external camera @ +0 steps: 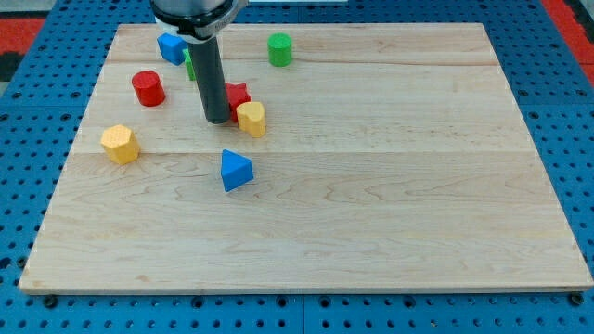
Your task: Separate the red star and the yellow heart
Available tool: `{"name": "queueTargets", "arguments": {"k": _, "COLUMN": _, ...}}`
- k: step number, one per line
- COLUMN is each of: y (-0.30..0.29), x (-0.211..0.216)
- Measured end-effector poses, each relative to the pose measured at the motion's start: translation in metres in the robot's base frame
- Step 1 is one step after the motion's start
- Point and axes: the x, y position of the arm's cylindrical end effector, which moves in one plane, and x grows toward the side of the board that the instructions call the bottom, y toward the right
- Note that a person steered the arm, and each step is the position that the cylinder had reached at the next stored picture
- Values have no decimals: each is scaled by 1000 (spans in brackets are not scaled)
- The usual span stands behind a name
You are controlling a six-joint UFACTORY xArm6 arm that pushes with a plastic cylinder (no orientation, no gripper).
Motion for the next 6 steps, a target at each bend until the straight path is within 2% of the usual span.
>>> {"name": "queueTargets", "arguments": {"k": 6, "y": 55, "x": 14}}
